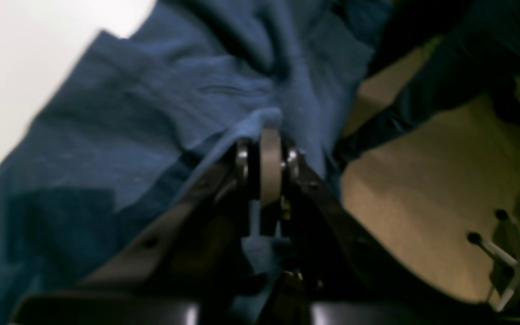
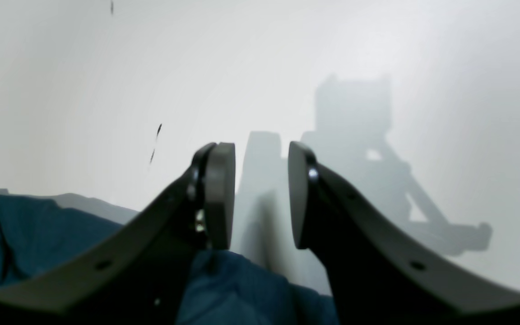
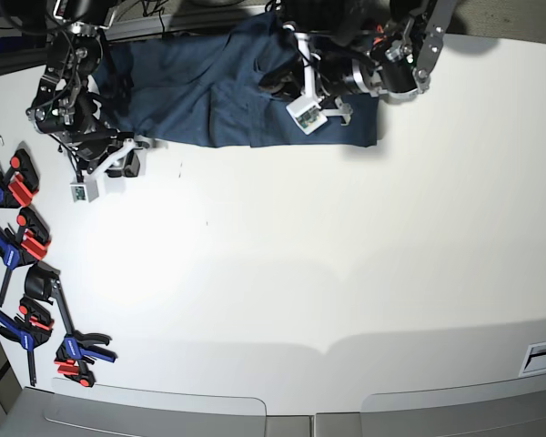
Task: Fold the T-shirt properly
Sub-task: 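Press the folded end down with the left gripper and release it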
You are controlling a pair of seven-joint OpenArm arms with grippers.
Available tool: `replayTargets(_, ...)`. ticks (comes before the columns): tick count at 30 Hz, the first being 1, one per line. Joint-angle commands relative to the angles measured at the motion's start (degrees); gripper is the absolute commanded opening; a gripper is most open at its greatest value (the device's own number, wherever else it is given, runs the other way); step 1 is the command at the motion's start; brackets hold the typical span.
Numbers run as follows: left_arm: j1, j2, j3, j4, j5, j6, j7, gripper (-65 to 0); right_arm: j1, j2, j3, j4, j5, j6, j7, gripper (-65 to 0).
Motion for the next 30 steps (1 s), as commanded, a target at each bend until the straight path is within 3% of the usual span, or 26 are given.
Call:
replayTargets(1, -0.66, 0.17, -0.02, 0.81, -1.20, -0.44, -1.40, -65.0, 0.79, 0.92, 0.31, 1.05, 0.63, 0.02, 1.27, -46.8)
replayTargets(9, -2.10, 0.22, -0.52, 0.81, -0.79, -0.44, -1.38, -65.0, 0.79, 0.92, 0.31, 1.05, 0.63, 0.02, 1.25, -46.8)
replayTargets(15, -2.10, 0.17, -5.11, 0.85, -1.07, -0.37, -1.38, -65.0, 0.79, 0.92, 0.31, 1.05, 0.63, 0.02, 1.27, -46.8)
replayTargets(20, -2.03, 0.15, -10.32, 0.85, -6.34, -0.42, -0.24, -65.0, 0.79, 0.92, 0.31, 1.05, 0.66, 0.02, 1.29, -46.8)
replayTargets(30, 1.20, 0.17, -10.47, 0.85, -11.04, -1.20, 1.70, -65.0, 0.79, 0.92, 0.31, 1.05, 0.66, 0.02, 1.31, -46.8)
